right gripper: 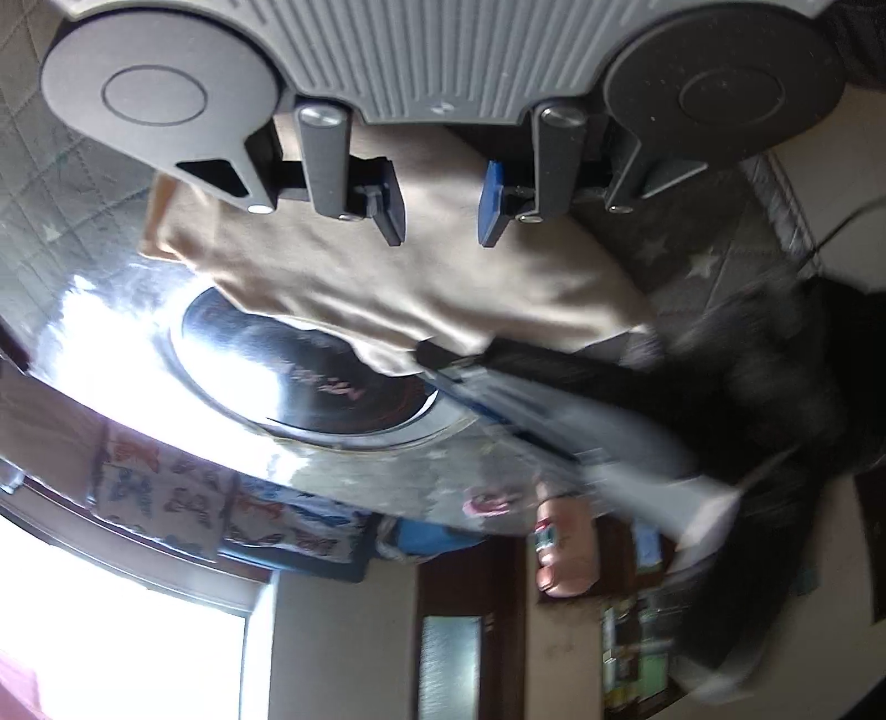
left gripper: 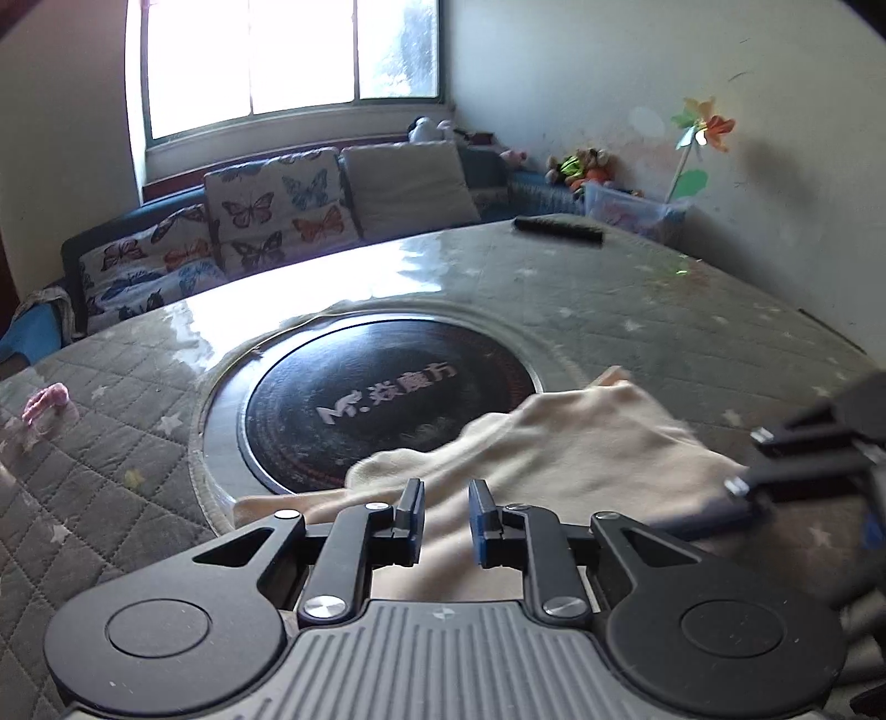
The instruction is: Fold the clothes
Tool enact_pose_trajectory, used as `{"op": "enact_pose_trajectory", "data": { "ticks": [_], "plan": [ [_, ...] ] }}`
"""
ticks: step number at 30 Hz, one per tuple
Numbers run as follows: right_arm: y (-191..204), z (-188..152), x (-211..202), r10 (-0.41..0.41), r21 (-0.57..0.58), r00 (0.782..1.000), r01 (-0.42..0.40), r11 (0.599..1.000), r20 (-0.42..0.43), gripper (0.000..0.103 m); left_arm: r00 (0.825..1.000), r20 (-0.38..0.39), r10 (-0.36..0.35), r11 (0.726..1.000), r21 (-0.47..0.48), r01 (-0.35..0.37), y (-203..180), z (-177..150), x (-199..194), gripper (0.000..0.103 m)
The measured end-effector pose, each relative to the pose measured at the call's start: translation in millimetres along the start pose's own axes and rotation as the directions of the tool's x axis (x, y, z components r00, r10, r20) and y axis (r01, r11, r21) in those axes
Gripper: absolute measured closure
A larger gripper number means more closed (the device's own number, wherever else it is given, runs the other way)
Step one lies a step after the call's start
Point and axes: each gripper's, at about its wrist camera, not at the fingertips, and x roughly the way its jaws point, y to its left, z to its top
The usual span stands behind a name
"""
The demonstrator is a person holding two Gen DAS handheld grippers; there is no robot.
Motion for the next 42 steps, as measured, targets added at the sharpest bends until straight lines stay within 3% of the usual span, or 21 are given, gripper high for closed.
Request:
{"op": "enact_pose_trajectory", "data": {
  "ticks": [6, 11, 26, 30, 32, 35, 42],
  "plan": [
    [-22.7, -13.8, -4.6, -0.052, 0.086, 0.998, 0.054, 0.995, -0.026, 0.072, 1.000, -0.013, -0.020, 0.999, 0.027, 0.020, -17.7, -31.6, -19.2, 0.083],
    [-36.7, -21.3, -12.5, -0.067, 0.101, 0.997, 0.070, 0.992, -0.038, 0.070, 0.999, -0.037, -0.014, 1.000, -0.024, 0.013, -7.8, -45.6, -22.5, 0.083],
    [-59.5, -10.8, -3.4, -0.086, 0.142, 0.996, 0.087, 0.986, -0.014, 0.068, 0.998, -0.042, 0.038, 0.991, -0.129, -0.044, 34.2, -40.2, -19.4, 0.082],
    [-73.0, -12.4, 10.8, -0.079, 0.196, 0.996, 0.086, 0.977, -0.045, 0.068, 0.998, -0.044, 0.039, 0.985, -0.165, -0.046, 44.7, -38.6, -15.3, 0.082],
    [-76.6, -14.1, 10.9, -0.072, 0.206, 0.996, 0.080, 0.975, -0.045, 0.068, 0.997, -0.046, 0.063, 0.982, -0.175, -0.070, 49.1, -37.4, -15.6, 0.076],
    [-75.2, -10.0, 9.3, -0.075, 0.196, 0.997, 0.081, 0.977, -0.035, 0.068, 0.998, -0.050, 0.049, 0.974, -0.219, -0.059, 59.2, -35.9, -14.0, 0.076],
    [-78.5, -7.7, 19.1, -0.080, 0.192, 0.996, 0.086, 0.978, -0.038, 0.068, 0.995, -0.051, 0.084, 0.978, -0.185, -0.092, 63.6, -31.3, 0.4, 0.074]
  ]
}}
